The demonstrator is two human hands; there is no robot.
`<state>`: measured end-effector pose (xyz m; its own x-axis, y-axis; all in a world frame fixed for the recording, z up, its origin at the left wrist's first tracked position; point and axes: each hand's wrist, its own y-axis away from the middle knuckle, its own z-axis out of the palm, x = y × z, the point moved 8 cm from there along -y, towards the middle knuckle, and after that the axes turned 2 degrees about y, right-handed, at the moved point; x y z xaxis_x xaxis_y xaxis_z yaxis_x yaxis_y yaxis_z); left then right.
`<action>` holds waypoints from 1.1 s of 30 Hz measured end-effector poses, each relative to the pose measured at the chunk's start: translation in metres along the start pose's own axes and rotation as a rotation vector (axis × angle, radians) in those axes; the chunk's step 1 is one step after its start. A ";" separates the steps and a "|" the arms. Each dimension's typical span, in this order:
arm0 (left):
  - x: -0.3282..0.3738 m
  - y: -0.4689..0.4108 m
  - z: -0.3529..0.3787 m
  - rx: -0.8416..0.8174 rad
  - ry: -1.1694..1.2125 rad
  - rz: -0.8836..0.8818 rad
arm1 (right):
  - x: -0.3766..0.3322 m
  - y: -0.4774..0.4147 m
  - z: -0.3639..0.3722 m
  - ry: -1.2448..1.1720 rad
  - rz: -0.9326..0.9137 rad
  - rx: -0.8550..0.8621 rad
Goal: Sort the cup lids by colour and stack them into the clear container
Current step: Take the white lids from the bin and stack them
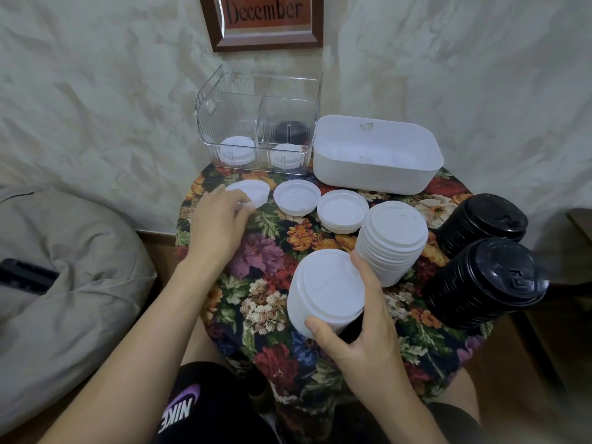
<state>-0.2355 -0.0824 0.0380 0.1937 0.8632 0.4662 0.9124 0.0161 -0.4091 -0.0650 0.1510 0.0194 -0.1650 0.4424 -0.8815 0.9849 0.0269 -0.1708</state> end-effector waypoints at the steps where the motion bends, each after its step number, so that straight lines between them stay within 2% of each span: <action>1: 0.007 0.006 -0.009 0.018 0.059 -0.015 | 0.000 0.000 0.000 -0.001 0.000 -0.001; 5: 0.023 0.034 -0.034 -0.031 0.453 -0.126 | 0.000 0.000 0.000 0.004 -0.006 0.003; 9: 0.052 0.062 -0.058 -0.063 1.067 -0.238 | 0.002 -0.001 0.001 -0.009 -0.002 0.006; 11: 0.067 0.073 -0.061 -0.140 1.332 -0.313 | 0.002 -0.001 0.001 -0.002 0.000 0.006; 13: 0.079 0.082 -0.055 -0.270 1.418 -0.360 | 0.002 -0.001 0.000 0.004 -0.001 0.013; 15: 0.085 0.087 -0.044 -0.369 1.395 -0.381 | 0.002 -0.001 0.000 -0.011 0.001 0.017; 19: 0.087 0.093 -0.028 -0.381 1.255 -0.412 | 0.001 -0.001 -0.002 -0.075 0.003 0.025; 25: 0.081 0.094 -0.031 -0.364 0.990 -0.207 | 0.005 -0.001 -0.005 -0.126 0.002 0.027; 30: 0.081 0.109 -0.024 -0.441 0.860 -0.126 | 0.004 -0.002 -0.004 -0.065 -0.011 0.037; 33: 0.079 0.112 -0.026 -0.402 0.780 -0.092 | 0.004 -0.003 -0.004 -0.075 -0.009 0.030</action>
<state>-0.1090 -0.0255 0.0495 0.1700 0.2748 0.9463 0.9659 -0.2366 -0.1048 -0.0684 0.1557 0.0181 -0.1785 0.3739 -0.9101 0.9815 0.0031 -0.1912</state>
